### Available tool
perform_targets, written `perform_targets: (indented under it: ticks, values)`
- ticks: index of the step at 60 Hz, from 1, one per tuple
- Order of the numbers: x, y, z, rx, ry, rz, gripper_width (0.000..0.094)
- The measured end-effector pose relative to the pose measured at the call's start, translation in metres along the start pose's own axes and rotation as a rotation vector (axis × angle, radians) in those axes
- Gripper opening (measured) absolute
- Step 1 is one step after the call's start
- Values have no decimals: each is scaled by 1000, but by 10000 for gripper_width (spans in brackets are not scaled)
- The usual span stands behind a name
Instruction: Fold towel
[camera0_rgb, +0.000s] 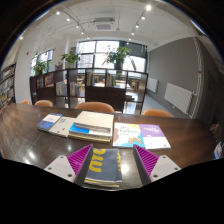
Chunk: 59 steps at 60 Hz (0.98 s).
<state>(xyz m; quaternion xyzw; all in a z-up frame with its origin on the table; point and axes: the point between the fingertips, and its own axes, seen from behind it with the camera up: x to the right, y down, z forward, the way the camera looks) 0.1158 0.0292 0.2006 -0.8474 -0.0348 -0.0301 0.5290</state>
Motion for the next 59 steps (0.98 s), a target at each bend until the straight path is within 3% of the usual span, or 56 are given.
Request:
perform_targets:
  ticks: [7, 13, 38, 59]
  values:
    - [-6, -35, -66, 82, -3, -12, 811]
    - [-13, -33, -114, 96, -6, -19, 814]
    - [-40, 73, -241, 1, 41, -7, 812]
    - [-60, 75, -283, 27, 42, 31, 814]
